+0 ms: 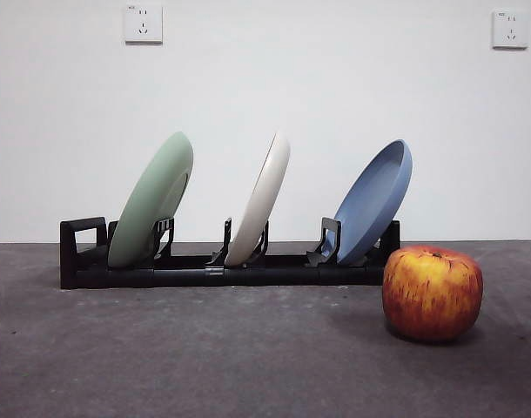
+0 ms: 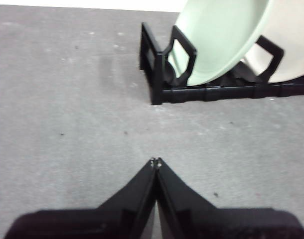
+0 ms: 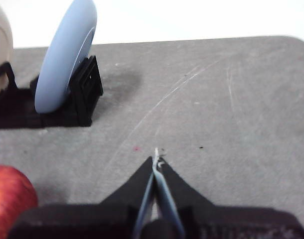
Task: Take the green plate from the plate rack,put the plate on the table,take the apple from the table,put the apple in the plate
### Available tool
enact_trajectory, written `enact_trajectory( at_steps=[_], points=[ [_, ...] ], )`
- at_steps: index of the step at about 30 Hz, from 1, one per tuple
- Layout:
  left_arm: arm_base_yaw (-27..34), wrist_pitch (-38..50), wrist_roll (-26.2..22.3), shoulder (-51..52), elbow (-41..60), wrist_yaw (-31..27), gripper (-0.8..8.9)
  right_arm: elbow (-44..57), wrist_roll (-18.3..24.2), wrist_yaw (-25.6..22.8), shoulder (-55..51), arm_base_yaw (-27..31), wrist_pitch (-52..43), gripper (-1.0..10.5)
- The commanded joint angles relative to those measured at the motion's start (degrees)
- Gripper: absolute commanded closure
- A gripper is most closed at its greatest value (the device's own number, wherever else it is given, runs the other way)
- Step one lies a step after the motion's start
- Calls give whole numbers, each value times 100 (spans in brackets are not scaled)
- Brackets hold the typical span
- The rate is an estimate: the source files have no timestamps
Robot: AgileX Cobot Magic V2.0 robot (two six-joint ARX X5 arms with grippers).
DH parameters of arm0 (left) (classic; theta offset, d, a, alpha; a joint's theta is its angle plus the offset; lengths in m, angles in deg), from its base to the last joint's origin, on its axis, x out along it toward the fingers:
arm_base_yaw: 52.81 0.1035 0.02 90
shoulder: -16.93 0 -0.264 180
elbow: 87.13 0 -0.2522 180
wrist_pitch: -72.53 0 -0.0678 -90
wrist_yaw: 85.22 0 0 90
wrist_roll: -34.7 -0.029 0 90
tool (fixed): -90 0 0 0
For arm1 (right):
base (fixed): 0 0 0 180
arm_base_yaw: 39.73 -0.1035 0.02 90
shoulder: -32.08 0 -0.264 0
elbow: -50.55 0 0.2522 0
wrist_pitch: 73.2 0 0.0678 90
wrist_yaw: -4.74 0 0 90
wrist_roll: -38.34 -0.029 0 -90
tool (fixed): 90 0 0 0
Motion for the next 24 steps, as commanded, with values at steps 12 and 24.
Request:
enact_trajectory(
  at_steps=[12, 24],
  points=[
    [13, 181, 1429, -55, -656, 920, 818, -295, -1963, 535, 24, 0, -151, 955],
    [13, -772, 1421, -1353, -2988, 1954, 818, -2297, -1941, 2052, 1287, -2, -151, 955]
  ],
)
